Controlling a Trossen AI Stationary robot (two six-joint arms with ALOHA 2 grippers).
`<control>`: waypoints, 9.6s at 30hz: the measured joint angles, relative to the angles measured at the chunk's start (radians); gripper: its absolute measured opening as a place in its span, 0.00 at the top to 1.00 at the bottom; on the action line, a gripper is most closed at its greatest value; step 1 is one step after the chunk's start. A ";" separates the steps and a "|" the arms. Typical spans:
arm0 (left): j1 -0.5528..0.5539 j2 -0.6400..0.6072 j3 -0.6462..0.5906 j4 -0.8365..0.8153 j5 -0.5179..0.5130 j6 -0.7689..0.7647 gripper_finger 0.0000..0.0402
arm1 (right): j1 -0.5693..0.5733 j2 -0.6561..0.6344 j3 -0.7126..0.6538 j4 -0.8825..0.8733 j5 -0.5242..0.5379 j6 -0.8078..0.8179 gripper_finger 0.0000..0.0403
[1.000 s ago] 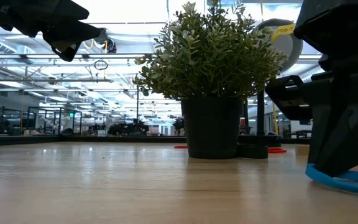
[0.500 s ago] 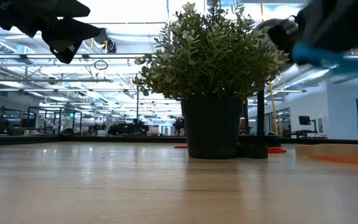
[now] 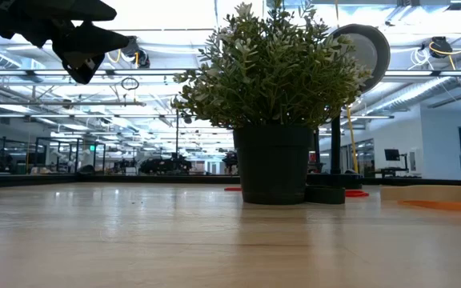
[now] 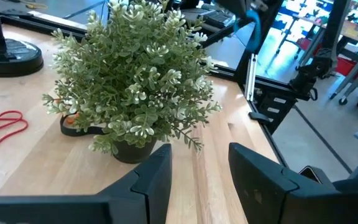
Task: Pick and place rubber bands into bin
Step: Put the blue rubber band into the blue bin, then put the light brown rubber band into the blue bin
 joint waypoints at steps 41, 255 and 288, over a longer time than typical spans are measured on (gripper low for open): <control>0.349 0.222 0.543 -0.162 0.159 0.006 0.59 | -0.408 -0.013 0.001 0.358 0.074 -0.448 1.00; 0.121 0.157 0.768 -1.287 -0.195 -0.397 0.80 | -0.251 -0.175 -0.291 -0.534 -0.063 0.673 0.63; 0.134 0.158 0.767 -1.287 -0.177 -0.379 0.80 | -0.257 0.096 -0.291 -0.461 -0.084 0.751 0.63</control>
